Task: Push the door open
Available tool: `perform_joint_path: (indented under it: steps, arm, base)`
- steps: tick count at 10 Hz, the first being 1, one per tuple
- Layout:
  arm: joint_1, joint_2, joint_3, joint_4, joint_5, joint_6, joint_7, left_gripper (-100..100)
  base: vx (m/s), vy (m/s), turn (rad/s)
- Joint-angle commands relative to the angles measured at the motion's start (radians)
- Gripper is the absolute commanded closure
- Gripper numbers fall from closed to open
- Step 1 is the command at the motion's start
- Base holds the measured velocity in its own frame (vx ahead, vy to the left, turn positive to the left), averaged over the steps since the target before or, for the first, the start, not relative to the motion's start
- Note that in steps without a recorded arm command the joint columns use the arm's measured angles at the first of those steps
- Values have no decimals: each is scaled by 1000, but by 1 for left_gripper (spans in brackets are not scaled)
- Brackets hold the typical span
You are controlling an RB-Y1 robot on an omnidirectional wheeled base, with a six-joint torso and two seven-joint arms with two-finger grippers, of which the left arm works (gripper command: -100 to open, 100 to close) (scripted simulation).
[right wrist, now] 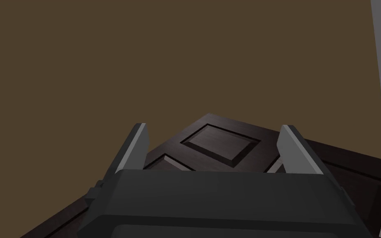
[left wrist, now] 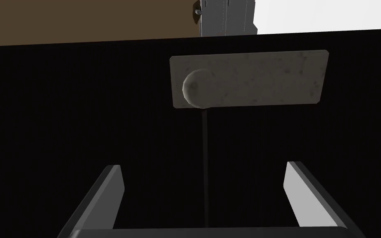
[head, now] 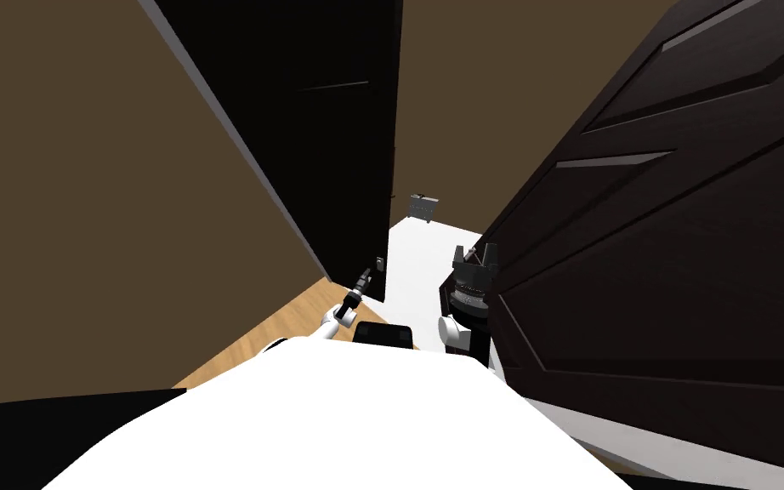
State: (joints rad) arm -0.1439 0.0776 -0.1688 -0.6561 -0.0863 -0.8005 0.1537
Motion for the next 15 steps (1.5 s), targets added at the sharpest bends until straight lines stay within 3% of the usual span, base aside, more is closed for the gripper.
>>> perform_joint_path:
  steps: [1, 3, 12, 13, 15]
  arm:
    - [-1, -5, -1, -3, 1, 3, 2, -100]
    - [1, -1, 2, -1, 2, -1, -1, -100]
    - [3, -9, 17, 9, 8, -20, -17, -100]
    - [3, -9, 17, 9, 8, -20, -17, 100]
    - [3, -9, 17, 9, 8, -20, -17, 100]
  base:
    - [-280, -3, 44]
    - [-23, -14, -11]
    - [178, -46, -20]
    - [-16, 0, -4]
    - [-21, 6, -8]
